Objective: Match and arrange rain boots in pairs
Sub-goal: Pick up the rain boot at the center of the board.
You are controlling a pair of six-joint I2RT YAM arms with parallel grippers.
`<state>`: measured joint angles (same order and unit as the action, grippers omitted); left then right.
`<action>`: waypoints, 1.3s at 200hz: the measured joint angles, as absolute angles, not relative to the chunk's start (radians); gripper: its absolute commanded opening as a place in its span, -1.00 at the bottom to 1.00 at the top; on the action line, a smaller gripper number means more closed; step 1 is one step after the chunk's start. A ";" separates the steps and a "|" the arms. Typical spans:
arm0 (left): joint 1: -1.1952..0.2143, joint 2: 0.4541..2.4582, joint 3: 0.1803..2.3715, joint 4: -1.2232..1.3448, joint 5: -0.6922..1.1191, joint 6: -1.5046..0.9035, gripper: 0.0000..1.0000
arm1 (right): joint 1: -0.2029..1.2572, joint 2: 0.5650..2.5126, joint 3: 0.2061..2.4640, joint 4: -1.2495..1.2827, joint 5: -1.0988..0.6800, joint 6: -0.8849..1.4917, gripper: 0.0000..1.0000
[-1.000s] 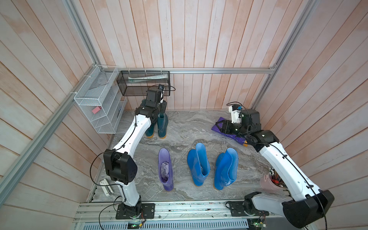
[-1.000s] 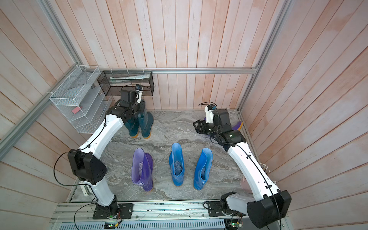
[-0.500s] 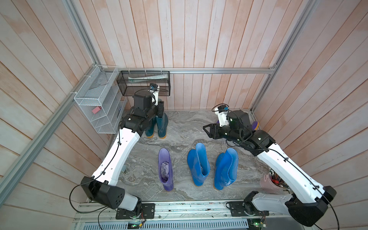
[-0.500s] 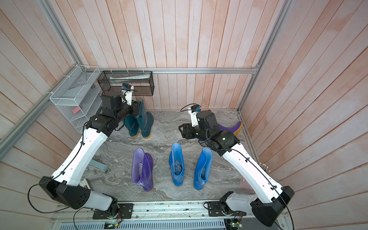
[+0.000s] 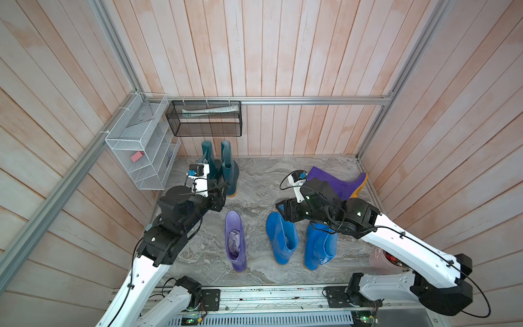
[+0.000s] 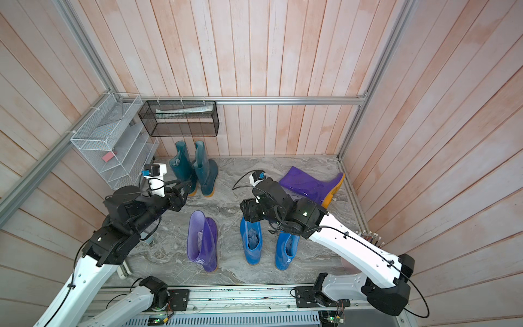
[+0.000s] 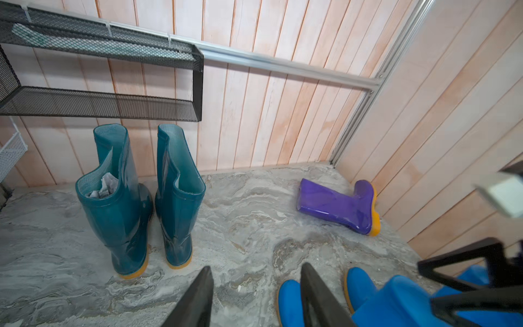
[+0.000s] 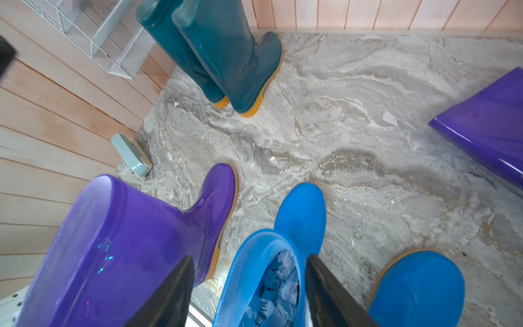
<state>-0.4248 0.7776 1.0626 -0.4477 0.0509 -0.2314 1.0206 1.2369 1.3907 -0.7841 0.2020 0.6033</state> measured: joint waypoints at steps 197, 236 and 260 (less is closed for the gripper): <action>-0.427 0.801 1.085 -0.541 0.348 -0.223 0.05 | 1.079 1.208 1.287 -0.838 0.257 0.698 -0.63; -0.427 0.799 1.133 -0.582 0.428 -0.179 0.05 | 1.079 1.213 1.289 -0.834 0.251 0.679 -1.00; -0.429 0.787 1.148 -0.597 0.460 -0.160 0.05 | 1.079 1.238 1.310 -0.831 0.249 0.659 -1.00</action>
<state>-0.4286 0.7872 1.1477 -0.5968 0.4603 -0.1600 1.0790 1.2385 1.3102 -0.8314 0.2485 0.6594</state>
